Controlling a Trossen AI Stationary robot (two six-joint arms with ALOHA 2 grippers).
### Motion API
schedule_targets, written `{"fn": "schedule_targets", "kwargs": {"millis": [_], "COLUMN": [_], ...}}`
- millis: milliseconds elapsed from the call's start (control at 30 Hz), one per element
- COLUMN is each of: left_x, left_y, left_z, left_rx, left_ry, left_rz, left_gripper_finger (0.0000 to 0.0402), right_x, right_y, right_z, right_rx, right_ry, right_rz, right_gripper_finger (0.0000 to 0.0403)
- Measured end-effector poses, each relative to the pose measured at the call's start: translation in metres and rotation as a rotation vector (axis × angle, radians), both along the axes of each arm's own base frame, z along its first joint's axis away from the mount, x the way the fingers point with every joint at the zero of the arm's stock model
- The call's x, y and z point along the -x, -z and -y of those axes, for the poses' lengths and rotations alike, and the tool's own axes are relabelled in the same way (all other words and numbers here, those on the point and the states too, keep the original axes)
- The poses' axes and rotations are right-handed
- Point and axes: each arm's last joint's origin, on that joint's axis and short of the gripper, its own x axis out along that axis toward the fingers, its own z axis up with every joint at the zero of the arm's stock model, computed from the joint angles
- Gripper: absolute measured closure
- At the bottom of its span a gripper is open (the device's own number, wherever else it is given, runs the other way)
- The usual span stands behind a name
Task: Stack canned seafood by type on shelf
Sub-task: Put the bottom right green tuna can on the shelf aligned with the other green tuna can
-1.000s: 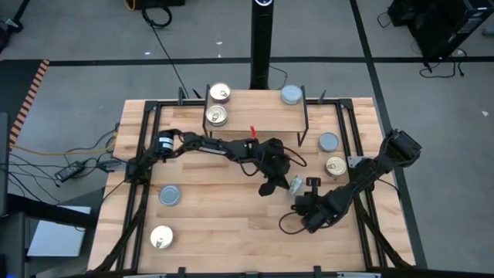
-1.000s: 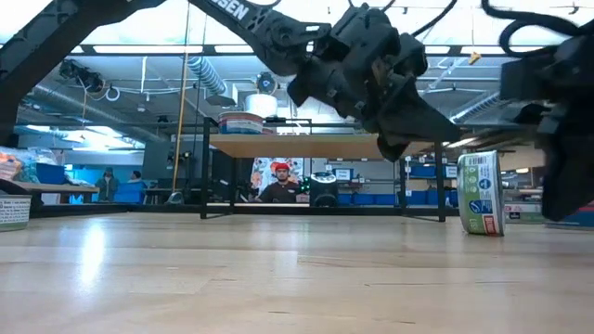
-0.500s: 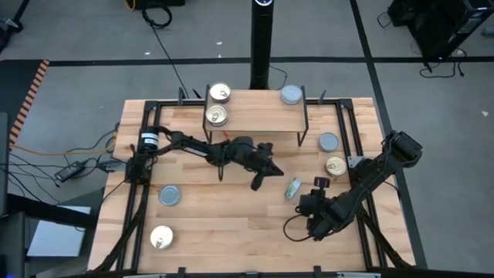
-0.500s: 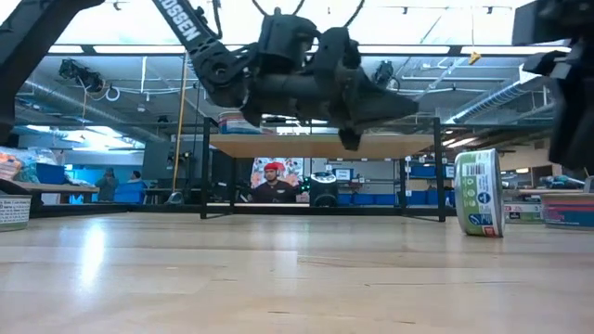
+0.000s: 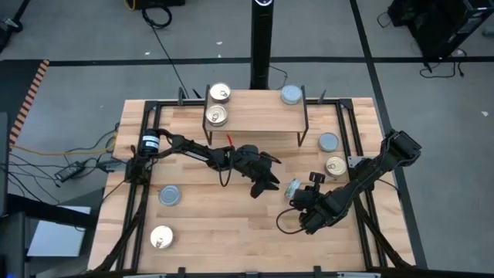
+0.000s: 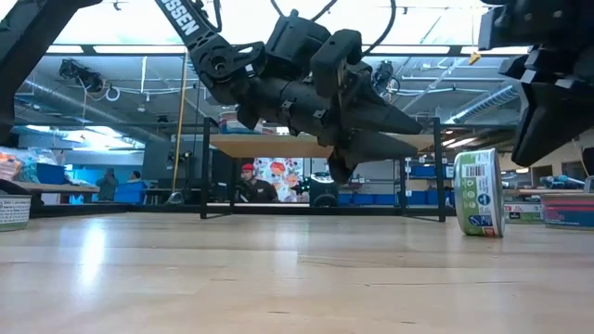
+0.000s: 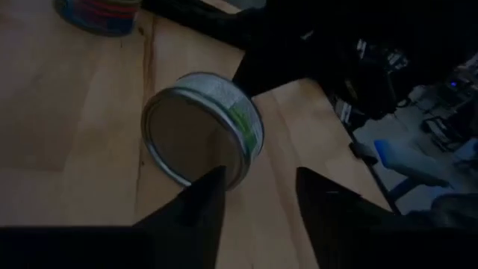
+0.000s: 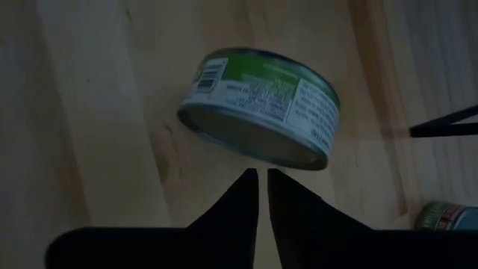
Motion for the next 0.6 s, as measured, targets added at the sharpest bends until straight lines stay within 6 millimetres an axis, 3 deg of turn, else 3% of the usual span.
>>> {"fn": "schedule_targets", "kwargs": {"millis": [133, 300, 600], "left_x": [0.0, -0.002, 0.001], "left_y": [0.003, 0.001, -0.002], "left_z": [0.011, 0.019, 0.011], "left_rx": [-0.033, -0.115, -0.197], "left_ry": [-0.043, -0.028, 0.006], "left_rz": [-0.026, -0.014, 0.063], "left_gripper_finger": [0.0183, 0.0151, 0.0174], "right_x": [-0.002, -0.001, -0.008], "right_y": [0.0, -0.001, -0.046], "right_z": [0.001, 0.002, 0.0], "right_rx": [-0.008, -0.002, 0.049], "right_ry": [0.003, -0.04, -0.127], "right_rz": [0.006, -0.041, -0.138], "right_gripper_finger": [0.0352, 0.0315, 0.0207]}}
